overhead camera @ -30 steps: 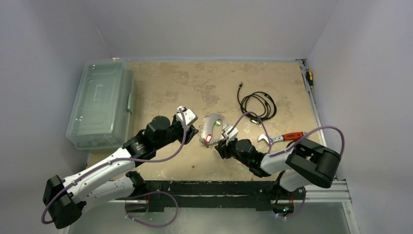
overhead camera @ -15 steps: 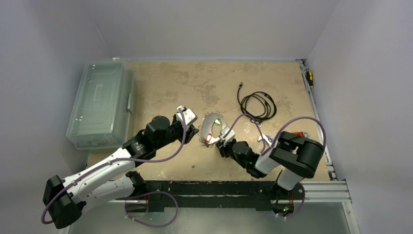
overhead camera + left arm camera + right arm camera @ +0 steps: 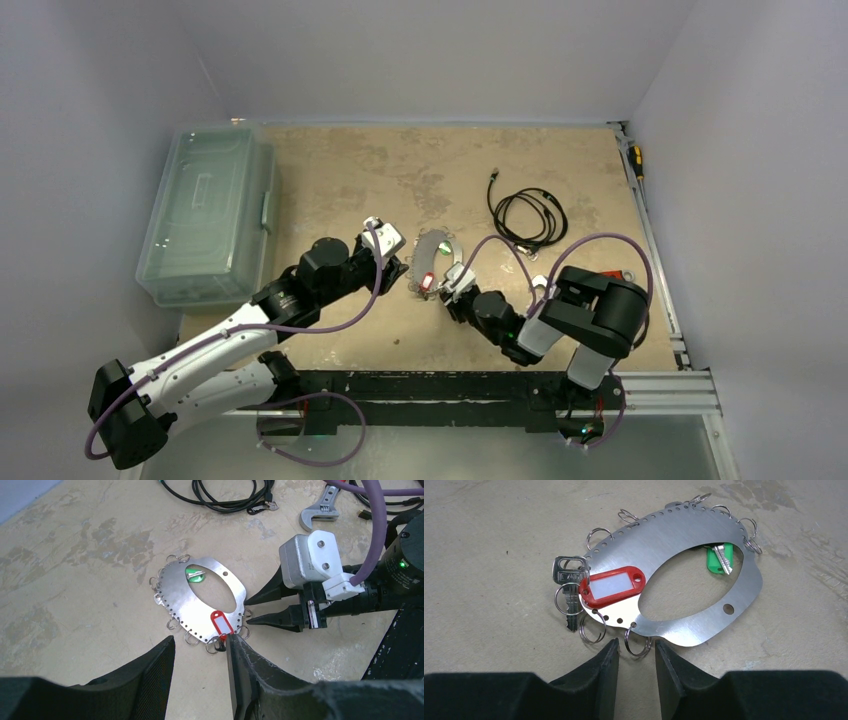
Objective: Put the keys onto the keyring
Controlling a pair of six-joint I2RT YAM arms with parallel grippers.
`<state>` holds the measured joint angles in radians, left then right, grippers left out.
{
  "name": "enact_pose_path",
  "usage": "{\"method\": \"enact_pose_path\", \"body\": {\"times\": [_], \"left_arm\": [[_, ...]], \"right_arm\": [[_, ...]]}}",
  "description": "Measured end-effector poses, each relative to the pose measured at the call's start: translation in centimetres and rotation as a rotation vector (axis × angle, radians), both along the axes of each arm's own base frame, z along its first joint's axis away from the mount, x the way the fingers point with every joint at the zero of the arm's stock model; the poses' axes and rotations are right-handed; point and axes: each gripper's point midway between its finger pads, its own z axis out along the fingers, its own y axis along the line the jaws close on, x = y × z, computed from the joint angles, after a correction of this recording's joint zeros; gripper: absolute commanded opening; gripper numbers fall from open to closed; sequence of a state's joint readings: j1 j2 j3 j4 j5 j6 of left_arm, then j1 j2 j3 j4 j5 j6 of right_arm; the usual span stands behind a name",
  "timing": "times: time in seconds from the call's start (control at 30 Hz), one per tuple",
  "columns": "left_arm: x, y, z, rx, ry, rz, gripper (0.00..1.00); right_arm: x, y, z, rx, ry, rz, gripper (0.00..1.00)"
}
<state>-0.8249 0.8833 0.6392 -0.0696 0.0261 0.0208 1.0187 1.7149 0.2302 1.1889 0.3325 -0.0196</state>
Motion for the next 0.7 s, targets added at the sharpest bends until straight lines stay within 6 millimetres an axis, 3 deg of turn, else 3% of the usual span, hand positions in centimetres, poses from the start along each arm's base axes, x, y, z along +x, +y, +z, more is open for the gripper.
{"method": "enact_pose_path", "body": {"times": [0.3,0.7], "left_arm": [[0.0,-0.01,-0.04,0.001,0.001,0.0,0.41],[-0.05,-0.06,-0.03,0.0,0.002,-0.004,0.41]], "right_arm": [[0.06,0.95,-0.01,-0.032,-0.045,0.022,0.3],[0.19,1.07,-0.13,-0.064,-0.079,0.027,0.06]]}}
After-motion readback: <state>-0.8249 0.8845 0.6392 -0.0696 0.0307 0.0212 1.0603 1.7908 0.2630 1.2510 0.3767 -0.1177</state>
